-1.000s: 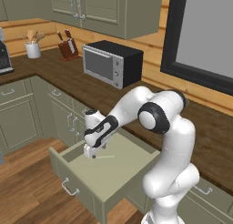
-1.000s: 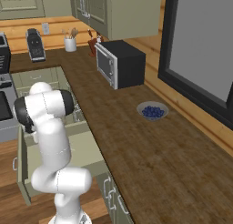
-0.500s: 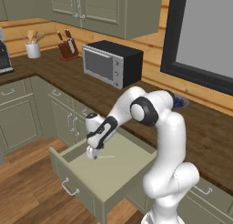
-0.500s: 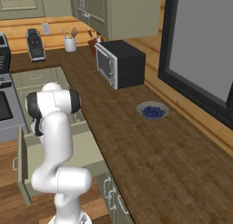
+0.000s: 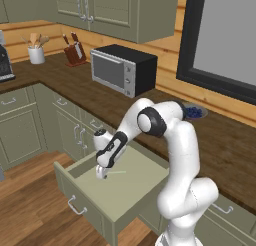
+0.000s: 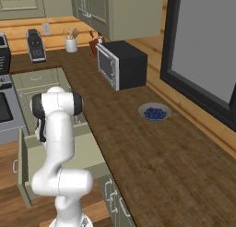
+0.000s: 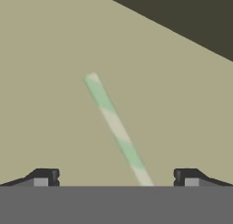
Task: Take a straw from the drawer in front and place it inside the glass cup on the dining counter.
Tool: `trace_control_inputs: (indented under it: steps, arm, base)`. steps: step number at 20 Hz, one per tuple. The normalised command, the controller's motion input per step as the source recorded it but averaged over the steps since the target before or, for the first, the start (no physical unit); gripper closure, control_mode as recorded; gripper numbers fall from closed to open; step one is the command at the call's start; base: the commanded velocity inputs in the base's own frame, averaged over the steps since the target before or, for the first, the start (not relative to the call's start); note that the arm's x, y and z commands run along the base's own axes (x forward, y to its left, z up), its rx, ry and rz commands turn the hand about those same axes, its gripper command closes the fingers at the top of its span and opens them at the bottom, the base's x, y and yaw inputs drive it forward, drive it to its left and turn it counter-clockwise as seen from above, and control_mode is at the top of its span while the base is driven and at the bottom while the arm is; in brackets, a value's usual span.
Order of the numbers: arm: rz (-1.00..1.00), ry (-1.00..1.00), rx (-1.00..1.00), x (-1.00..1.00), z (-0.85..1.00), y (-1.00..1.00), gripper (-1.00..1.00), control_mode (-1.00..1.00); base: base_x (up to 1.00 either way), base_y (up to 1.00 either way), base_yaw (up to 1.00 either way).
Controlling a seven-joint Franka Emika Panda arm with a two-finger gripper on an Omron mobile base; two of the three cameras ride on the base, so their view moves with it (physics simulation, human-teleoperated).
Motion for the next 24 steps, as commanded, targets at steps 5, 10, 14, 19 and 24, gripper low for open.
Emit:
trace_control_inputs:
  steps: [5, 10, 14, 19, 24]
  arm:
    - [0.02, 0.0, 0.0, 0.07, -0.22, 0.0, -1.0, -1.0]
    - [0.02, 0.0, 0.0, 0.28, -0.24, 0.0, -1.0, -1.0]
    - [0.03, 0.01, 0.0, 0.35, -0.24, 0.0, -1.0, -1.0]
    - [0.04, 0.03, 0.0, 0.1, -0.36, 0.0, -1.0, -1.0]
    - [0.03, 0.01, 0.0, -0.03, -0.47, 0.0, 1.0, -1.0]
  base:
    - [0.0, 0.0, 0.0]
    - [0.0, 0.0, 0.0]
    - [0.0, 0.0, 0.0]
    - [0.0, 0.0, 0.0]
    - [0.0, 0.0, 0.0]
